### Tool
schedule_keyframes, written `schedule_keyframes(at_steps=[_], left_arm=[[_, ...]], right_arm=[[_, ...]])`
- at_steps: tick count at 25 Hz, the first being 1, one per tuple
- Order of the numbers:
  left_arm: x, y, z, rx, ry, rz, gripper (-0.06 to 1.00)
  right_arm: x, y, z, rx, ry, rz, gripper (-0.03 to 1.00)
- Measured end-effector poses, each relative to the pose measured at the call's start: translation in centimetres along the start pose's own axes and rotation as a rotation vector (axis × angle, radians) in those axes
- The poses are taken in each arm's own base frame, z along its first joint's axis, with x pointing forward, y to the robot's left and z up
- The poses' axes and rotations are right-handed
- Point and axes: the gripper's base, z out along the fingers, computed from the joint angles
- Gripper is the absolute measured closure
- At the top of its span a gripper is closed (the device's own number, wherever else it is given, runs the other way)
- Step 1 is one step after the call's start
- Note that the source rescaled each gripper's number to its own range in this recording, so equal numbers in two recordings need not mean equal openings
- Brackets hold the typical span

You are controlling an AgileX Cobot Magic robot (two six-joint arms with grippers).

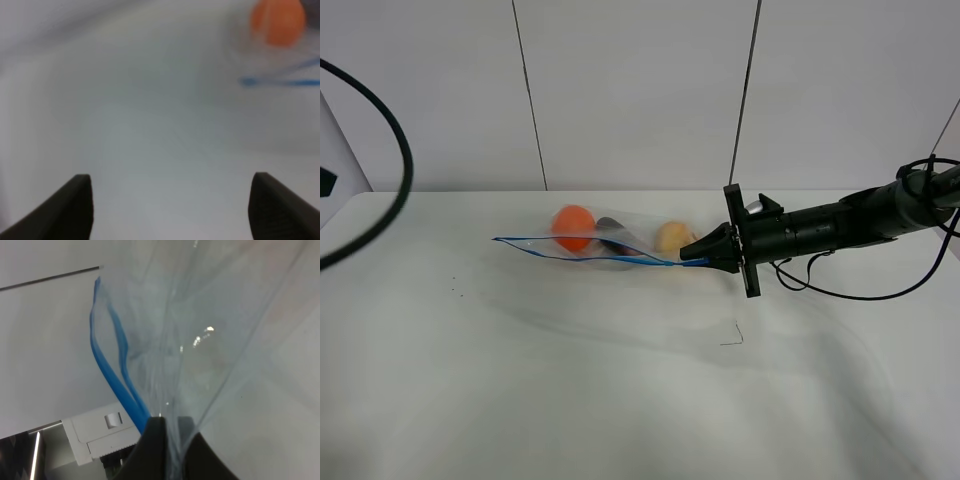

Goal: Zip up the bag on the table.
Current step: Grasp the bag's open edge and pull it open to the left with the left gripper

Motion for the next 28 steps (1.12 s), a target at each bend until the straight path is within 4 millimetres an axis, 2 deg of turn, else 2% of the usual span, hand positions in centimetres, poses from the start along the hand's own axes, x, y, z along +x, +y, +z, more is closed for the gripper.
schedule_keyframes(at_steps=[4, 10, 14, 17, 22, 28], left_arm=[[-1.6, 0.8, 3.7, -0.097, -0.131, 0.321, -0.06], [-3.9, 1.2, 7.5, -0.311, -0.348, 0.575, -0.06], [-5.1, 0.0, 9.7, -0.402, -0.455, 0.744, -0.06], [-6.1, -2.6, 10.8, -0.367, -0.534, 0.841, -0.06], [-7.7, -9.8, 11.3, -0.188, -0.675, 0.909, -0.06], [-7.6, -17.8, 12.3, 0.047, -0.742, 0.945, -0.06]], right_arm=[[0.0, 0.0, 0.0, 0.0, 0.0, 0.0, 0.97], [0.0, 0.0, 0.0, 0.0, 0.0, 0.0, 0.97], [0.0, 0.0, 0.0, 0.0, 0.0, 0.0, 0.97], [0.0, 0.0, 0.0, 0.0, 0.0, 0.0, 0.97], [0.0, 0.0, 0.0, 0.001, 0.001, 0.0, 0.97], [0.0, 0.0, 0.0, 0.001, 0.001, 0.0, 0.97]])
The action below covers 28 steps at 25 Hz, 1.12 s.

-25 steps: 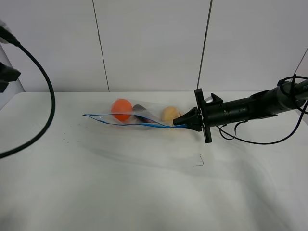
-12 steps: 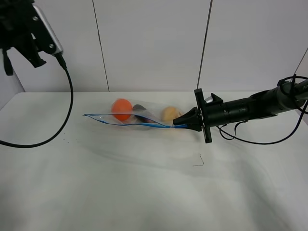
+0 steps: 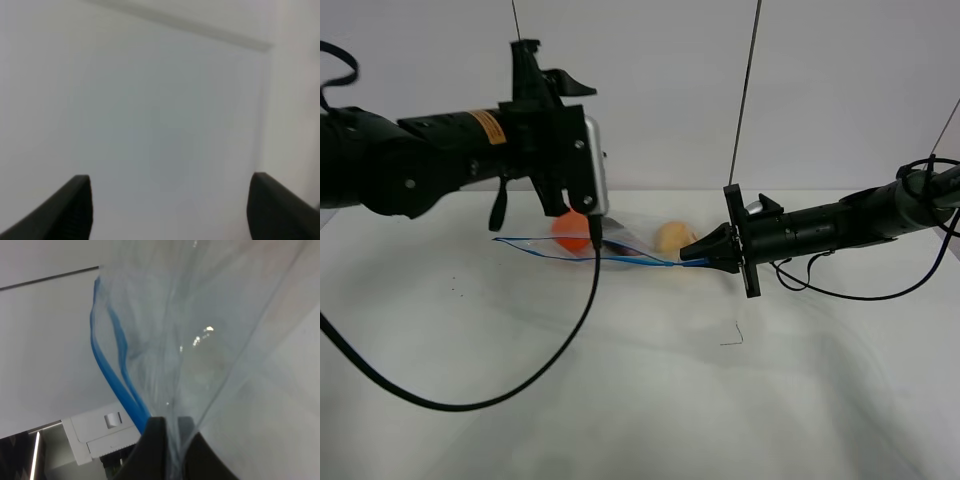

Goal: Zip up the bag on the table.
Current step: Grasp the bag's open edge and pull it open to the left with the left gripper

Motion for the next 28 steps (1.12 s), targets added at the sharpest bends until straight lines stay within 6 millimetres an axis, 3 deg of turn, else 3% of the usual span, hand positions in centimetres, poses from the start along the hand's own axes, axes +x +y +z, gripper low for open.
schedule_keyframes(at_steps=[5, 10, 28], left_arm=[[-2.0, -4.6, 1.4, 0.124, -0.055, -0.06, -0.06], [-3.9, -7.9, 1.5, 0.148, -0.137, -0.075, -0.06], [-3.5, -13.0, 2.7, 0.172, -0.192, -0.199, -0.06]], right_arm=[[0.0, 0.0, 0.0, 0.001, 0.0, 0.0, 0.97], [0.0, 0.0, 0.0, 0.001, 0.0, 0.0, 0.97], [0.1, -0.1, 0.0, 0.01, 0.008, -0.005, 0.97]])
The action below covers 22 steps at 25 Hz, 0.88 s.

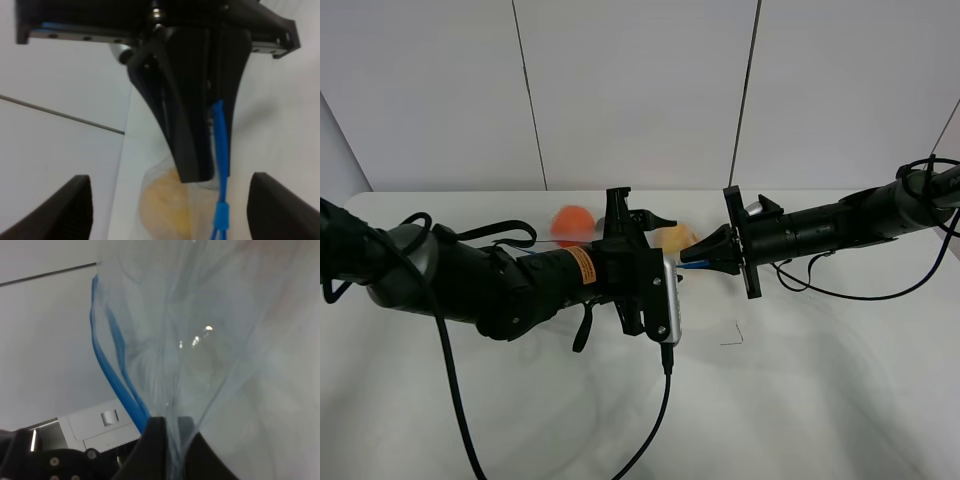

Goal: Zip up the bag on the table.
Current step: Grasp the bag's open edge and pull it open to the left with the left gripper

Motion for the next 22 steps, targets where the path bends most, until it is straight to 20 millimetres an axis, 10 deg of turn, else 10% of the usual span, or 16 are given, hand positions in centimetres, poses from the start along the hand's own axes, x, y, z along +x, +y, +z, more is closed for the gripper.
schedule_keyframes(at_steps=[13, 22], left_arm=[[0.9, -1.8, 0.9, -0.012, -0.031, -0.088, -0.04], [0.9, -1.8, 0.9, -0.011, -0.031, -0.088, 0.46]], right_arm=[[0.0, 0.0, 0.0, 0.0, 0.0, 0.0, 0.97], [0.0, 0.0, 0.0, 0.0, 0.0, 0.0, 0.97]])
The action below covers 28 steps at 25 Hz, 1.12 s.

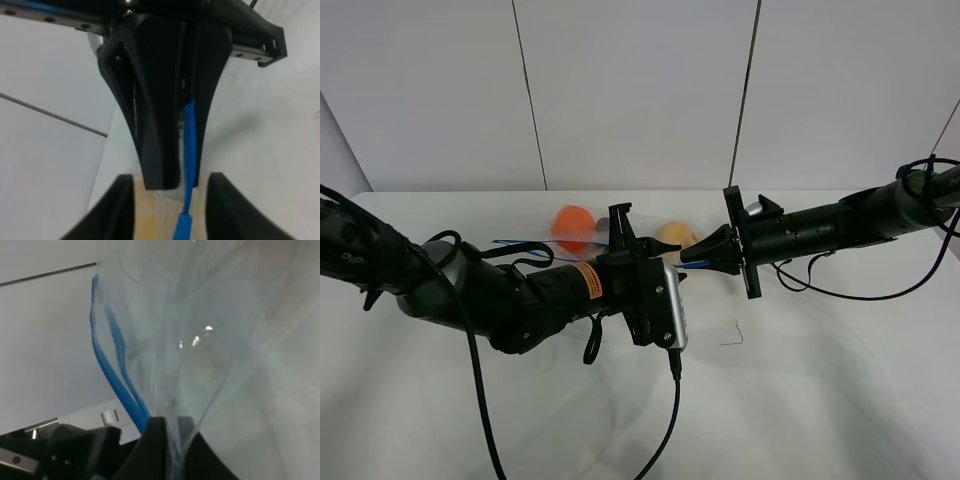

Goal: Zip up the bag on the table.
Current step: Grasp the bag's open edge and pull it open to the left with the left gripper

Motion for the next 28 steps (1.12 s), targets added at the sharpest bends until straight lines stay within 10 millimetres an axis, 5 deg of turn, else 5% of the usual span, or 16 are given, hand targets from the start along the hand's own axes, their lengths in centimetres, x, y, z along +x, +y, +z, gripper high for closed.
schedule_keyframes(at_steps=[6, 16, 20, 28], left_arm=[[0.02, -0.03, 0.0, 0.003, 0.003, 0.001, 0.72], [0.08, -0.13, 0.0, 0.014, 0.009, 0.007, 0.78], [0.13, -0.18, 0.0, 0.02, 0.014, 0.008, 0.94], [0.17, -0.18, -0.01, 0.021, 0.016, 0.019, 0.94]], right_arm=[[0.0, 0.0, 0.0, 0.0, 0.0, 0.0, 0.97], [0.0, 0.0, 0.0, 0.0, 0.0, 0.0, 0.97], [0.0, 0.0, 0.0, 0.0, 0.0, 0.0, 0.97], [0.0, 0.0, 0.0, 0.0, 0.0, 0.0, 0.97]])
